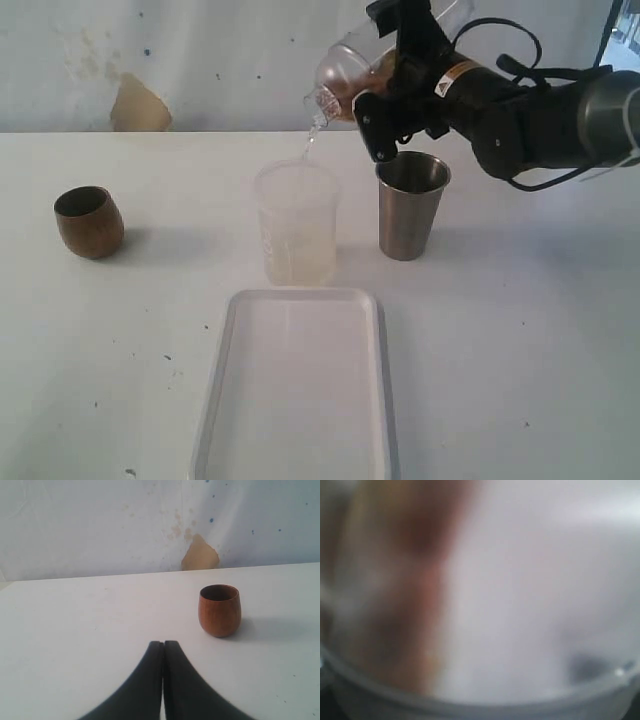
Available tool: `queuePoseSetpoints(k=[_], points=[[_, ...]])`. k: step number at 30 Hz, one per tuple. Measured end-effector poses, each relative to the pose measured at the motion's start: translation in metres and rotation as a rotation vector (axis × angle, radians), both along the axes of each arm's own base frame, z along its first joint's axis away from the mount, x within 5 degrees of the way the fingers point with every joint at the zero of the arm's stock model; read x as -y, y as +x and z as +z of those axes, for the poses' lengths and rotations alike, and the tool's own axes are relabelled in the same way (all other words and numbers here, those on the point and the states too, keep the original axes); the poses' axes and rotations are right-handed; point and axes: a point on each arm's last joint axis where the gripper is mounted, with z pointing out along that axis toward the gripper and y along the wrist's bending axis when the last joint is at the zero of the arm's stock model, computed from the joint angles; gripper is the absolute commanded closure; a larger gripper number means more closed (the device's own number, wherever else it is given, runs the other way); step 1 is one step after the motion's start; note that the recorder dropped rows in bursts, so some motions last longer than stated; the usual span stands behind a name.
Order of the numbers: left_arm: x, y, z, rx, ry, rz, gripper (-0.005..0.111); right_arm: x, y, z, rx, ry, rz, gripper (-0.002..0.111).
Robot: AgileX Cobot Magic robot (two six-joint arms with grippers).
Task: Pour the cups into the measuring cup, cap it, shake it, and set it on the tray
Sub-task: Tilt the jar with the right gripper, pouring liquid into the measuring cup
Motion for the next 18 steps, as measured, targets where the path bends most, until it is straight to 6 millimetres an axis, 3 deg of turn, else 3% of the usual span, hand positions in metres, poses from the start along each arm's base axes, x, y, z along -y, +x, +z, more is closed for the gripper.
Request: queuePoseSetpoints(k=[18], points=[[0.0, 0.0, 0.0, 0.0, 0.0, 0.0, 0.106, 0.0, -0.011, -0.003, 0.005, -0.042, 0.028, 0.108]])
